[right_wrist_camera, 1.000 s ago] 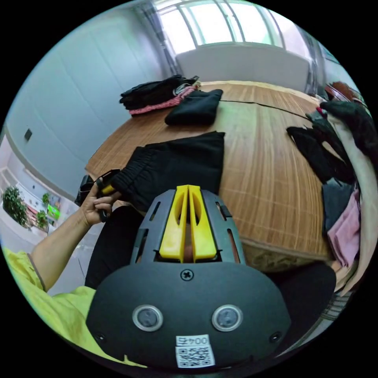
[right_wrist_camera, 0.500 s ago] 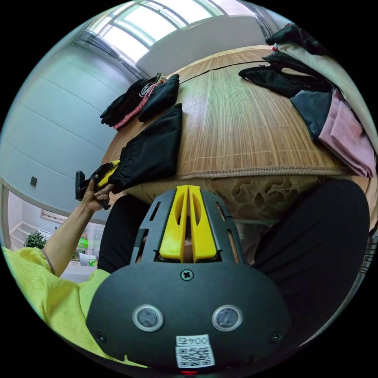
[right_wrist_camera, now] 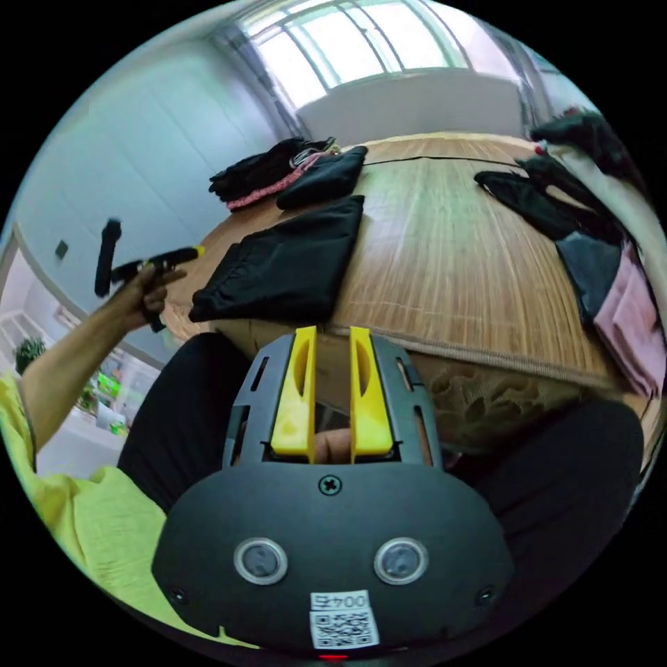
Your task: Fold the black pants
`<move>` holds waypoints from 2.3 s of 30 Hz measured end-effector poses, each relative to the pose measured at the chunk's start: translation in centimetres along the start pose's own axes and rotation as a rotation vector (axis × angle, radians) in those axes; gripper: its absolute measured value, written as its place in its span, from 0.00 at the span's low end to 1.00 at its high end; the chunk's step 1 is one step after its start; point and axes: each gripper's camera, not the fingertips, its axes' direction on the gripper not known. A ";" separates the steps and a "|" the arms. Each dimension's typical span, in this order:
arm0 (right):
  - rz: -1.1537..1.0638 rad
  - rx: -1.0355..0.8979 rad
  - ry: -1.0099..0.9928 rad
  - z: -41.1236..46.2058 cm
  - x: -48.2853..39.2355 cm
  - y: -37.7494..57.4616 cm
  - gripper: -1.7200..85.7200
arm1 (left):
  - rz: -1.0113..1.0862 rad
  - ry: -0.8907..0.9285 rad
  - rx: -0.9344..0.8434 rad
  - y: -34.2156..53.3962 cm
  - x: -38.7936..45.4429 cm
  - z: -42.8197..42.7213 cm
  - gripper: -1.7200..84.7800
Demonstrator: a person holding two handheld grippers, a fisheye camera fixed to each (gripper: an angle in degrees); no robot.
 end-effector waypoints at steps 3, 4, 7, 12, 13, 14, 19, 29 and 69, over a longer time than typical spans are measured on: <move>-0.151 -0.043 0.094 2.3 -2.4 -0.5 0.13 | 0.174 -0.045 0.030 -1.9 8.3 0.5 0.02; -0.205 -0.053 0.143 2.9 -3.1 -0.5 0.13 | 0.180 -0.046 0.026 -2.3 9.4 0.9 0.02; -0.286 -0.045 0.255 3.8 -4.1 -0.8 0.13 | 0.178 -0.059 -0.064 -3.6 13.2 3.6 0.02; -0.377 -0.027 0.302 5.4 -4.3 -2.2 0.09 | 0.271 -0.144 -0.130 -3.4 16.6 5.9 0.02; -0.394 -0.032 0.283 5.8 -4.2 -2.2 0.05 | 0.268 -0.144 -0.130 -3.5 16.9 5.8 0.02; -0.379 -0.022 0.282 5.8 -4.0 -2.1 0.05 | 0.260 -0.143 -0.132 -3.8 17.2 5.7 0.02; -0.385 -0.030 0.212 4.8 -2.4 -0.6 0.03 | 0.294 -0.143 -0.118 -4.5 19.0 5.3 0.02; 0.035 -0.027 -0.201 1.9 7.4 -3.6 0.13 | 0.278 -0.305 -0.118 -5.2 20.4 1.0 0.02; 0.237 -0.370 -0.505 10.8 21.9 -25.2 0.08 | -0.324 0.214 -0.072 -0.9 -16.4 6.0 0.02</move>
